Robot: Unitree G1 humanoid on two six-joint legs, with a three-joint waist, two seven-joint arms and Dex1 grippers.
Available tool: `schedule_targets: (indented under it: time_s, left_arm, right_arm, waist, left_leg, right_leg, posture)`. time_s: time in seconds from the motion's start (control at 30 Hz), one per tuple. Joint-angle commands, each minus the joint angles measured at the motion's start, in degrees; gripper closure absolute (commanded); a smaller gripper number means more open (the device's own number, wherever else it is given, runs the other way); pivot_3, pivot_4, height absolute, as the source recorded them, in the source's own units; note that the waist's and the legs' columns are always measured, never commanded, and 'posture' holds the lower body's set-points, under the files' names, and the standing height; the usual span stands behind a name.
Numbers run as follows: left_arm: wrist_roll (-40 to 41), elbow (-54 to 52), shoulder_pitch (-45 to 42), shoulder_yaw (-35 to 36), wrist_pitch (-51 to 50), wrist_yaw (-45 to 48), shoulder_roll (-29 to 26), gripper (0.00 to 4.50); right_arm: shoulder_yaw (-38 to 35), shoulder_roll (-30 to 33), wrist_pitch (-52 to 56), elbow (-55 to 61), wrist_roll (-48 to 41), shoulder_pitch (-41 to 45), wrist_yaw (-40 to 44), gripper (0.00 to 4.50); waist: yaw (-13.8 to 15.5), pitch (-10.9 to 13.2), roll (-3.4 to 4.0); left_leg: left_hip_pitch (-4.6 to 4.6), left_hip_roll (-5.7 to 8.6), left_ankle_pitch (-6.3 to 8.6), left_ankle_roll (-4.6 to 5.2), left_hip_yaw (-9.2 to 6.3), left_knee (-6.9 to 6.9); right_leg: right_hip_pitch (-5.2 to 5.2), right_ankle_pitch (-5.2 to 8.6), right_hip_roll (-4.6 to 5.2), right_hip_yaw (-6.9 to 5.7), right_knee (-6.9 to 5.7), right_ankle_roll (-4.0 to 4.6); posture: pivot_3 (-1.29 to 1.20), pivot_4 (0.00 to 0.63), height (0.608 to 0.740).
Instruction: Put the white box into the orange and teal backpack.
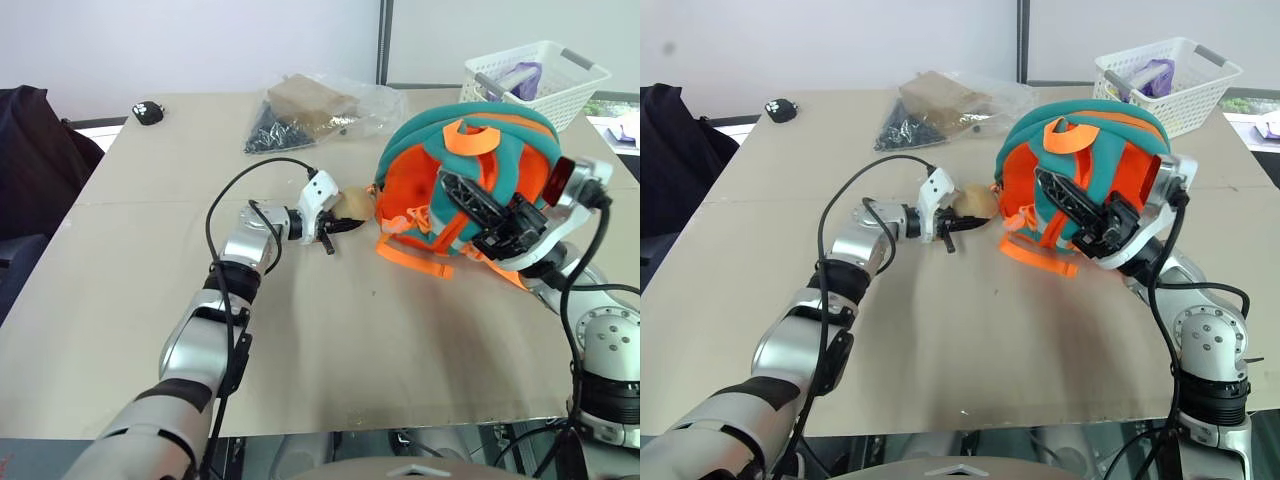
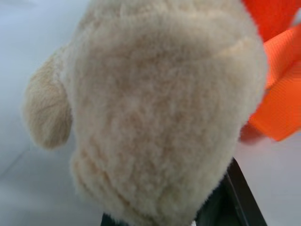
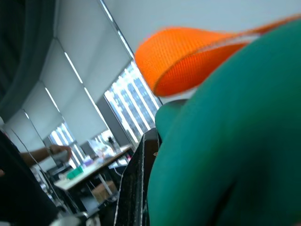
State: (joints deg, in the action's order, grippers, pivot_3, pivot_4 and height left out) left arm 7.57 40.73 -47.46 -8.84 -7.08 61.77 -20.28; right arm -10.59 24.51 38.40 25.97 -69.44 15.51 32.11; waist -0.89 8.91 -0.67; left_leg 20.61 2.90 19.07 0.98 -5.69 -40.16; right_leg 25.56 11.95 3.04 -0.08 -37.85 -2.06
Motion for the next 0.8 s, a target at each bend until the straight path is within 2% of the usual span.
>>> schedule_targets:
  time_s: [0.03,0.1,0.17,0.2,0.23,0.3,0.4,0.5,0.57,0.67,0.8]
  left_arm:
    - [2.20,-8.97,4.56,1.16,-2.34,3.43,-2.90,1.90]
    - [4.10,-15.74,7.90,2.30,-3.74,4.89,-5.04,0.83]
    - [7.36,-24.00,12.50,3.87,-6.49,7.05,-7.89,0.01]
    - [9.58,-28.57,15.35,4.78,-8.87,8.11,-9.49,0.00]
    - [11.28,-32.30,17.75,5.49,-10.95,8.54,-10.71,0.00]
    - [13.10,-39.60,23.45,6.73,-14.07,7.57,-13.10,0.00]
    - [13.12,-48.81,32.79,8.40,-16.56,3.00,-14.86,0.00]
    - [13.22,-55.59,40.28,10.75,-18.01,-3.82,-13.49,0.00]
    - [12.58,-59.44,45.50,11.46,-17.61,-7.68,-12.37,0.00]
    - [9.38,-62.90,53.16,11.04,-14.79,-12.85,-10.96,0.00]
    - [8.04,-63.62,58.43,10.05,-12.10,-15.27,-10.19,0.00]
  right_arm:
    - [2.41,5.03,-0.22,2.16,6.80,-3.16,5.13,3.01]
    - [3.10,8.07,-0.98,1.98,9.90,-6.07,8.62,1.95]
    - [3.02,11.04,-2.69,1.13,13.66,-9.29,12.07,1.06]
    - [2.68,12.38,-3.56,0.82,15.19,-11.06,13.84,0.43]
    - [2.18,13.22,-4.30,0.61,16.08,-12.44,15.21,0.03]
    - [0.28,14.54,-6.12,-0.04,17.54,-15.65,17.68,0.03]
    - [-1.67,16.69,-13.30,-2.91,25.50,-21.92,21.24,0.03]
    - [-3.61,16.52,-20.79,-6.63,33.20,-27.70,20.94,0.03]
    - [-5.36,14.65,-24.86,-8.42,34.79,-30.71,21.03,0.03]
    - [-6.94,11.84,-33.66,-11.80,40.13,-33.51,20.06,0.03]
    - [-7.51,9.65,-41.65,-16.20,43.49,-34.59,20.62,0.03]
  waist:
    - [-0.04,0.01,0.00]
    - [0.02,0.03,-0.01]
    - [0.12,0.04,-0.01]
    - [0.16,0.04,-0.01]
    - [0.18,0.04,0.00]
    - [0.16,0.03,0.01]
    - [0.33,0.03,0.02]
    - [0.97,0.03,0.01]
    - [1.42,0.04,0.02]
    - [1.63,0.03,0.08]
    - [1.68,0.05,0.14]
  left_leg:
    - [0.01,0.00,0.00,0.00,0.02,0.00]
    - [0.05,-0.02,0.00,0.00,-0.01,0.00]
    - [0.08,-0.04,0.00,0.00,-0.06,0.00]
    - [0.08,-0.04,0.00,0.00,-0.06,0.00]
    - [0.08,-0.04,0.00,0.00,-0.06,0.00]
    - [0.02,-0.05,0.01,0.01,-0.05,0.01]
    - [-0.03,-0.05,0.02,0.02,-0.04,0.01]
    - [-0.04,-0.05,0.04,0.05,-0.05,0.01]
    - [-0.04,-0.06,0.03,0.04,-0.04,0.01]
    - [-0.09,-0.09,0.04,0.02,0.00,0.01]
    - [-0.42,-0.10,0.15,0.22,0.12,0.03]
  right_leg:
    - [0.01,0.00,-0.02,0.00,0.00,0.00]
    - [0.04,0.00,-0.02,0.00,0.02,0.00]
    - [0.04,0.00,-0.02,0.01,0.03,0.00]
    - [0.04,0.00,0.00,0.02,0.04,0.00]
    - [0.02,0.00,0.01,0.03,0.07,0.00]
    - [-0.02,0.00,0.02,0.06,0.09,0.00]
    - [-0.09,0.01,0.04,0.07,0.10,0.00]
    - [-0.12,0.01,0.04,0.05,0.16,-0.01]
    - [-0.13,0.01,0.04,0.07,0.16,-0.01]
    - [-0.14,0.01,0.05,0.12,0.16,0.00]
    - [-0.44,0.03,0.02,0.20,0.20,0.00]
  posture:
    - [0.00,0.150,0.740]
    - [0.00,0.150,0.740]
    - [0.00,0.150,0.740]
    - [0.00,0.150,0.740]
    - [0.00,0.150,0.740]
    - [0.00,0.150,0.740]
    - [0.00,0.150,0.740]
    - [0.00,0.150,0.740]
    - [0.00,0.150,0.740]
    - [0.00,0.150,0.740]
    - [0.00,0.150,0.740]
